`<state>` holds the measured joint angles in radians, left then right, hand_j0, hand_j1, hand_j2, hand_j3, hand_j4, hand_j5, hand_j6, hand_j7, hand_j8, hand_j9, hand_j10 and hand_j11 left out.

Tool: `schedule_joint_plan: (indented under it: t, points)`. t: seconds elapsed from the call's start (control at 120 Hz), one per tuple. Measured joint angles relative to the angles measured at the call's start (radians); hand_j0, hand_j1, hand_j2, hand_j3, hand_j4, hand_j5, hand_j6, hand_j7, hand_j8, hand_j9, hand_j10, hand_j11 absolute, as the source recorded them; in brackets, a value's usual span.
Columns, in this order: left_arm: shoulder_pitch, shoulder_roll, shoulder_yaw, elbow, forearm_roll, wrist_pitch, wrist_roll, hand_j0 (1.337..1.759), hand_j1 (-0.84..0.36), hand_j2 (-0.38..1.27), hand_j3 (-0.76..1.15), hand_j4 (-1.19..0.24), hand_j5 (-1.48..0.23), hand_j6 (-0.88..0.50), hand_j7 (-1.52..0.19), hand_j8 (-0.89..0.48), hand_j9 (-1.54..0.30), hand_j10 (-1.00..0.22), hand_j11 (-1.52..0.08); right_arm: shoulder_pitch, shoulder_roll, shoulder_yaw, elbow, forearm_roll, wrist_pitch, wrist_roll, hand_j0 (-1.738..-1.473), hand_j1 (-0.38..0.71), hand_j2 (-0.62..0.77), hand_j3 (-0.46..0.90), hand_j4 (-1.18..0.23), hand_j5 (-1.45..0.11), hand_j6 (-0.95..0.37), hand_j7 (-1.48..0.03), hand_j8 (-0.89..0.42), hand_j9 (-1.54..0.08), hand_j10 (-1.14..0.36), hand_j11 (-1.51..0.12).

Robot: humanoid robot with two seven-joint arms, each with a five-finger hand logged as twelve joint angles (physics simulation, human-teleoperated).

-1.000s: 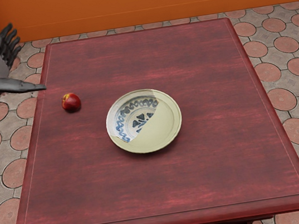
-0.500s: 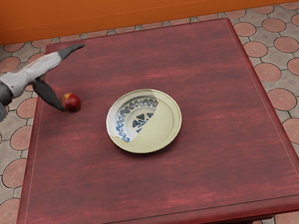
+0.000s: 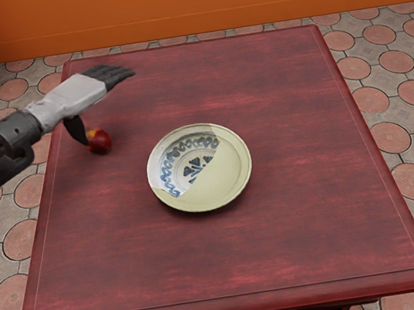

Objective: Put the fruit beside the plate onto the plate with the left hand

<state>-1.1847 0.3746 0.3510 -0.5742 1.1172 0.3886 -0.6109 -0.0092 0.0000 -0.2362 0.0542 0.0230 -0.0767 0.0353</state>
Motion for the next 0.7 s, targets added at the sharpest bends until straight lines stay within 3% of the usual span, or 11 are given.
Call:
schedule_joint_plan:
  t: [0.5,0.7]
  points:
    - [0.051,-0.101,0.059,0.122,-0.011,0.005,0.0,1.658,0.33,0.06,0.0,-0.03,-0.04,-0.04,-0.04,-0.04,-0.04,-0.03,-0.04,0.0,0.0,0.0,0.0,0.0,0.0,0.0,-1.658,-0.35,0.0,0.0,0.0,0.0,0.0,0.0,0.0,0.0,0.0,0.0]
    - [0.056,-0.103,0.068,0.151,-0.012,0.005,0.0,1.658,0.25,0.04,0.0,-0.1,-0.12,-0.1,-0.12,-0.1,-0.12,-0.09,-0.12,0.0,0.0,0.0,0.0,0.0,0.0,0.0,-1.658,-0.35,0.0,0.0,0.0,0.0,0.0,0.0,0.0,0.0,0.0,0.0]
